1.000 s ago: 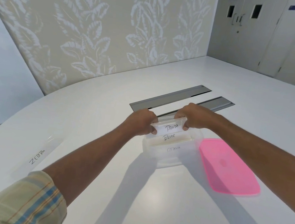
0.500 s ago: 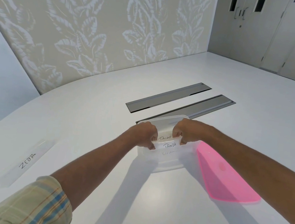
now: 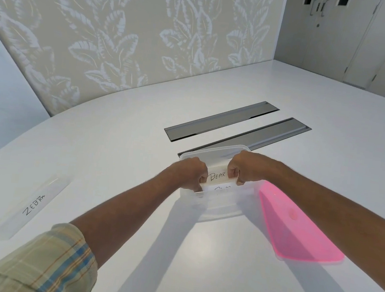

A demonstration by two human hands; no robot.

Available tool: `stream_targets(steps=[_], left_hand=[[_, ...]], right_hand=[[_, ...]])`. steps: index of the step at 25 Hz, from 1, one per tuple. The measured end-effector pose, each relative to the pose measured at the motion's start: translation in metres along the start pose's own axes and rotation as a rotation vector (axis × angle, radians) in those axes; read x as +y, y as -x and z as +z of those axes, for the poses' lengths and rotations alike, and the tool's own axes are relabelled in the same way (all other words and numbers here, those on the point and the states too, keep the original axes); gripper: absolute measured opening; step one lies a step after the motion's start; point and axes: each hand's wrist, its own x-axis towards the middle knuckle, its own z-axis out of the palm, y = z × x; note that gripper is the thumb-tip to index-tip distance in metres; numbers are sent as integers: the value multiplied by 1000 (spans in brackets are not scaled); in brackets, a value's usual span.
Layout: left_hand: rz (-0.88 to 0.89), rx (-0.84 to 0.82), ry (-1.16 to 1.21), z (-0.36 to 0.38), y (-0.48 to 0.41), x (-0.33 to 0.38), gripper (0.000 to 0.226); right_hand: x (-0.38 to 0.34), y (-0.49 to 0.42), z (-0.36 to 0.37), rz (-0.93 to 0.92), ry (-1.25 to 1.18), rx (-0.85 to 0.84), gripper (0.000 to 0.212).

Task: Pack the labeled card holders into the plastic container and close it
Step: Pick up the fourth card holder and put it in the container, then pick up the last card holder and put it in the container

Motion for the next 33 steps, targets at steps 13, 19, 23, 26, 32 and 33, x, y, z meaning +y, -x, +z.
stream_targets(steps=[13, 19, 23, 26, 32, 33], left_hand=[[-60, 519, 402, -31, 82, -57, 27], [-275, 557, 451, -18, 152, -122, 28], [-408, 534, 447, 3, 213, -170, 26], [-521, 511, 455, 19, 259, -205, 26], [-782, 505, 515, 58, 337, -271, 34], [-818, 493, 518, 66, 346, -279, 37]], right_hand=[[-57, 10, -44, -19, -123, 307, 6], [-130, -7, -71, -135, -143, 395, 3], [-201, -33, -73, -225, -175, 362, 3], [-254, -54, -71, -291, -237, 342, 3], [-360, -98, -62, -387, -303, 282, 14], [-376, -106, -58, -402, -304, 274, 17]])
